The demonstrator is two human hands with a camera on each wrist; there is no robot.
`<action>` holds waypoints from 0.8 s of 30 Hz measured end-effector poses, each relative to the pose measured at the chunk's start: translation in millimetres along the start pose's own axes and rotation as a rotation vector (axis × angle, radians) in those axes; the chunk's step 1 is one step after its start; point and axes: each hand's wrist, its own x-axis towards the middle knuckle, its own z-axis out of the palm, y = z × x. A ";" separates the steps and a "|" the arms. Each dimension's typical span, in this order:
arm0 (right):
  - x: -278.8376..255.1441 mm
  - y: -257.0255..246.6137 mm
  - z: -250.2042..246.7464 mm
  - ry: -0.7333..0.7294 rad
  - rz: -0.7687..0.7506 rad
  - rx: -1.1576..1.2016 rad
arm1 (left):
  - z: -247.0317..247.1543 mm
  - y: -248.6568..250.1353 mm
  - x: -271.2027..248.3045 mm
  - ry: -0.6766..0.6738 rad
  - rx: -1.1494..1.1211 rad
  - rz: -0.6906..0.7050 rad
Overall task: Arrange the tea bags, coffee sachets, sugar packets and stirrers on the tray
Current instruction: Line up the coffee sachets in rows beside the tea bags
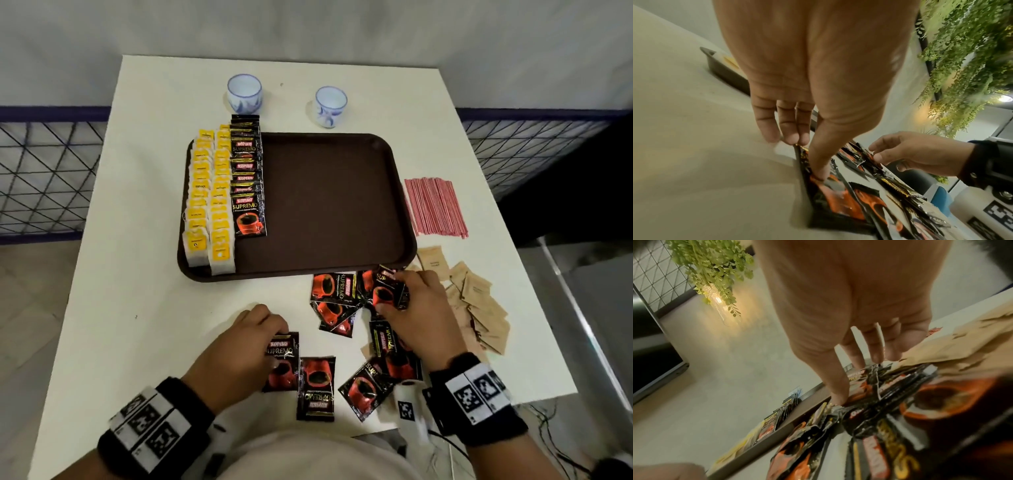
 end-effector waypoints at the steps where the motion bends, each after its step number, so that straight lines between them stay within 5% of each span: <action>1: 1.7 -2.1 1.9 0.008 0.004 -0.019 | -1.2 4.1 3.4 0.019 -0.013 0.007; 7: 6.8 -6.9 4.7 -0.072 0.001 -0.120 | 0.5 36.2 33.7 0.036 0.136 0.153; 12: 8.4 -6.3 -2.6 -0.163 -0.089 0.025 | 10.1 44.7 45.8 0.035 0.202 0.190; 24: 6.4 -26.8 14.9 -0.304 -0.247 -0.116 | 18.0 51.4 46.6 0.075 0.082 0.056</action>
